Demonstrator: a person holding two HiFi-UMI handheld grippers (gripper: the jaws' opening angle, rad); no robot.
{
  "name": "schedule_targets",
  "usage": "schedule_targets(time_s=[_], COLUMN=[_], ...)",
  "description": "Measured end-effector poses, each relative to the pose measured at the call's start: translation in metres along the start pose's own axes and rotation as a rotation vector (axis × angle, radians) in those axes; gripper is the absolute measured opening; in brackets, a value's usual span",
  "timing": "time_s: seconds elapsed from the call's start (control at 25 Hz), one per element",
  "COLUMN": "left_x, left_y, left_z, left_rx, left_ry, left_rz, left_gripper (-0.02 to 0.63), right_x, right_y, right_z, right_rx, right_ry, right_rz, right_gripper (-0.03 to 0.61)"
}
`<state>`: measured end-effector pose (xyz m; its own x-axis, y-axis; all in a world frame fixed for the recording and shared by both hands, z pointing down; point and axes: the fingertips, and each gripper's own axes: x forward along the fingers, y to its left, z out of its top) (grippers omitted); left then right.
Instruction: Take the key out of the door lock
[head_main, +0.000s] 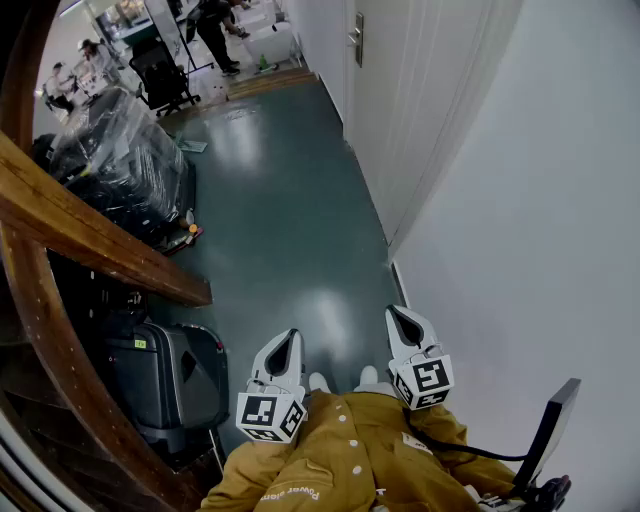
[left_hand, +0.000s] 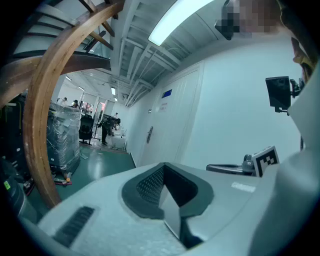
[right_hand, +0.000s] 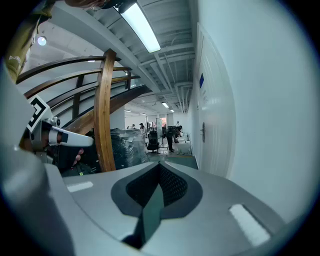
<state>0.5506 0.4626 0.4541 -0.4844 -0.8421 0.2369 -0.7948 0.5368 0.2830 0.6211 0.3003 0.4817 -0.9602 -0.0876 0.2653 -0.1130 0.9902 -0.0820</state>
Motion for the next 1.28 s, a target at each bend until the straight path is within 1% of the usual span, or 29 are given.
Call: schedule_targets(time_s=[0.36,0.48,0.56,0.64,0.8,0.92,1.04,1.16,1.28], left_x=[-0.009,-0.015,-0.022,-0.028,-0.045,-0.048,-0.036,-0.009,0.035], left_y=[0.011,0.017,0.022,0.034,0.076,0.108,0.133,0.156,0.181], left_z=[-0.003,-0.003,-0.004,-0.004,-0.006,-0.010,-0.008,-0.001,0.012], left_rx=[-0.021,-0.033,-0.039,-0.041,-0.068,-0.101,-0.127,-0.134,-0.158], left_ry=[0.013,0.016,0.020,0.019,0.013,0.025,0.044,0.051,0.030], left_rz=[-0.007,-0.002,0.004,0.013,0.051,0.076,0.072,0.067,0.062], left_gripper=[0.000,0.000,0.000,0.000,0.000,0.002,0.000,0.000,0.000], right_x=[0.005,0.008,0.014,0.023,0.049,0.073,0.102,0.136,0.184], right_y=[0.012,0.020,0.026,0.031,0.040,0.043,0.050,0.048,0.024], right_z=[0.001,-0.004,-0.008,-0.006,-0.003,-0.013,-0.021,-0.016,-0.009], right_rx=[0.009,0.014,0.038,0.056,0.028,-0.011,-0.077,-0.075,-0.061], right_ry=[0.006,0.036,0.052,0.036,0.017,0.077,0.155,0.145,0.136], right_rz=[-0.001,0.012,0.025,0.024,-0.020,-0.044,-0.048,-0.037,-0.050], right_gripper=[0.005,0.005,0.006,0.006,0.006,0.006,0.008,0.008,0.006])
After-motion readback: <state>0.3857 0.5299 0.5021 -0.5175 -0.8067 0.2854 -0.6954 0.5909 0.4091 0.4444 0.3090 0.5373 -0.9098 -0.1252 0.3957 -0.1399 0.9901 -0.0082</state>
